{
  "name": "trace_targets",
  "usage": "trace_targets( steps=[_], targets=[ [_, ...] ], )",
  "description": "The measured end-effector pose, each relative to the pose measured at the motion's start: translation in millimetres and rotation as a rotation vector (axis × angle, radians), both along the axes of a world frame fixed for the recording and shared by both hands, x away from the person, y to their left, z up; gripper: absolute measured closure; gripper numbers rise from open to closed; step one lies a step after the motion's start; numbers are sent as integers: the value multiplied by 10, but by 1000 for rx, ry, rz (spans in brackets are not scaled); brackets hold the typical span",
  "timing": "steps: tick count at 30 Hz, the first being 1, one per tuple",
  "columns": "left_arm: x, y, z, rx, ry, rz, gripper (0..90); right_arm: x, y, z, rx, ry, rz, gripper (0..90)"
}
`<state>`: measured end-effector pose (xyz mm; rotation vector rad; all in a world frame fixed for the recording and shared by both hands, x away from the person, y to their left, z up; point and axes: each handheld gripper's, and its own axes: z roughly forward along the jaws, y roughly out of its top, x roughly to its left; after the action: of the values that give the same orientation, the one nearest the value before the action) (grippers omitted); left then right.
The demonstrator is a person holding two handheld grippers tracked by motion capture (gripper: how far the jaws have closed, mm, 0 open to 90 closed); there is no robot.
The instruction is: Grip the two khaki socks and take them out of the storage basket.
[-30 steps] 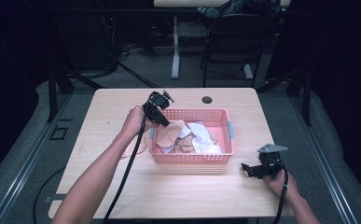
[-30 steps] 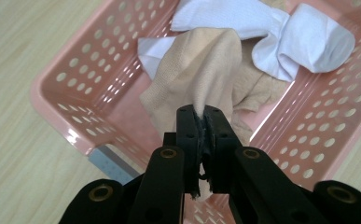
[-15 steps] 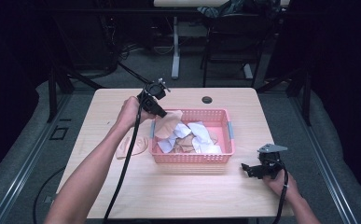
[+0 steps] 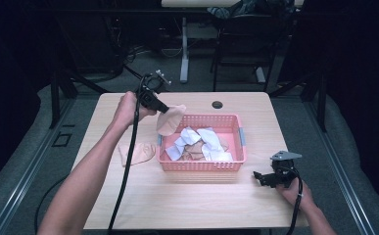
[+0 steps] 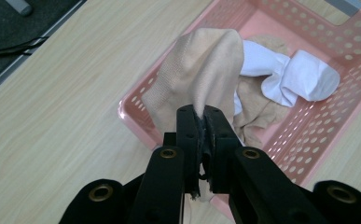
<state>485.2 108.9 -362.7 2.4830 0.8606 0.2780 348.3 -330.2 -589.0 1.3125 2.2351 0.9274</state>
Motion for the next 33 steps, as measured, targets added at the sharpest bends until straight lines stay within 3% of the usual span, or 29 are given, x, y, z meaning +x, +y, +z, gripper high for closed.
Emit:
trace_targets(
  steps=[17,24,33],
  targets=[
    [-10,489,157,5,-29,84,859,0,0,0,0,0,0,0],
    [-12,669,141,9,-28,115,859,0,0,0,0,0,0,0],
    [-23,929,18,21,-2,169,859,0,0,0,-1,0,0,0]
  ],
)
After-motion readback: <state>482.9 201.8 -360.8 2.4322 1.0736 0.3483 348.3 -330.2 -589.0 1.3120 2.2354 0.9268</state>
